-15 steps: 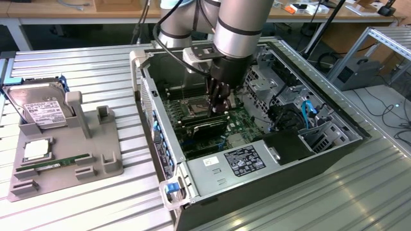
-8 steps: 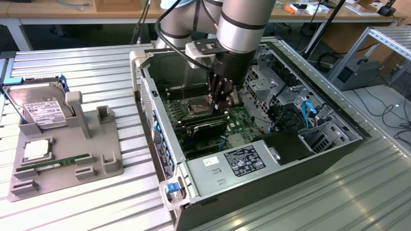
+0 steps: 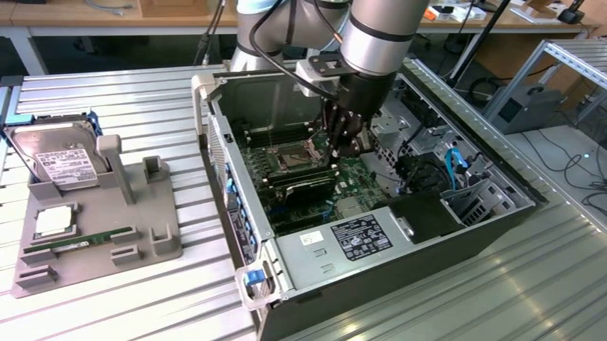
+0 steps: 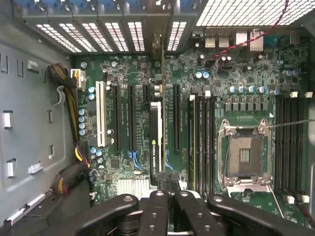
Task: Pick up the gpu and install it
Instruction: 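Press down on the gpu until it lock into place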
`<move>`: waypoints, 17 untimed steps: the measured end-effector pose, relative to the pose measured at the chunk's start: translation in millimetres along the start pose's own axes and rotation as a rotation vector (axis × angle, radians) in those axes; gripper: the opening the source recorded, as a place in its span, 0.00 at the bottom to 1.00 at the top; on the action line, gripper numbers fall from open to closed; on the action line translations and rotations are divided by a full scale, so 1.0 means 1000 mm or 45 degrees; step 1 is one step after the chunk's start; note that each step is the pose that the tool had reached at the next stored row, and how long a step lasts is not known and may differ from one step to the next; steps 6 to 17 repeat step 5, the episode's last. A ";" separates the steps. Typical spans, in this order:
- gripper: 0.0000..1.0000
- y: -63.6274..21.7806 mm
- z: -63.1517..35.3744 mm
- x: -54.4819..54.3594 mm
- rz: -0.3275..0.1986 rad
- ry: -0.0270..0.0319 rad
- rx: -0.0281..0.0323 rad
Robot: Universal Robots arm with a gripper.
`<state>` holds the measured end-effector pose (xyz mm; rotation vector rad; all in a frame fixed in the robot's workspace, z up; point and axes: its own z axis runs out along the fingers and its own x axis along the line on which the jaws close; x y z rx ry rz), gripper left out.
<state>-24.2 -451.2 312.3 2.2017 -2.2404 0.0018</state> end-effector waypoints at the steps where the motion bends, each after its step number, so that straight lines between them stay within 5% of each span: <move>1: 0.11 -0.0002 0.0000 0.000 0.000 0.0000 -0.0001; 17: 0.11 -0.0003 0.0000 0.000 0.000 0.0000 -0.0001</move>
